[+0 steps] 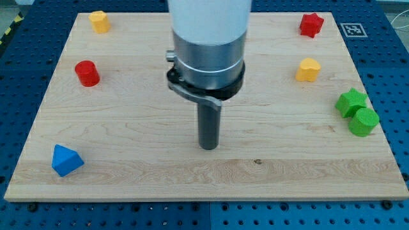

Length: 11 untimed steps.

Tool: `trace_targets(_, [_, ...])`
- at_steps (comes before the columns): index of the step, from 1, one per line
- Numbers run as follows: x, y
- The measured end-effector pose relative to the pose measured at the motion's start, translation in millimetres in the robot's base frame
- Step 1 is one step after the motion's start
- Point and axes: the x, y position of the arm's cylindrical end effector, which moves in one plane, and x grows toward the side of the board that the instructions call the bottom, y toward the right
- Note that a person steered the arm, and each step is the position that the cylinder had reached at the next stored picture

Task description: Move your arm above the yellow heart

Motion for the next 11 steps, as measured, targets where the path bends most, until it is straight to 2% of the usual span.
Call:
trace_targets(3, [-78.1, 21.4])
trace_targets(5, [-145.2, 41.1])
trace_targets(7, [-188.5, 63.0])
trace_targets(8, [-205.4, 101.0])
trace_targets(10, [-206.0, 203.6])
trace_targets(11, [-196.5, 219.0])
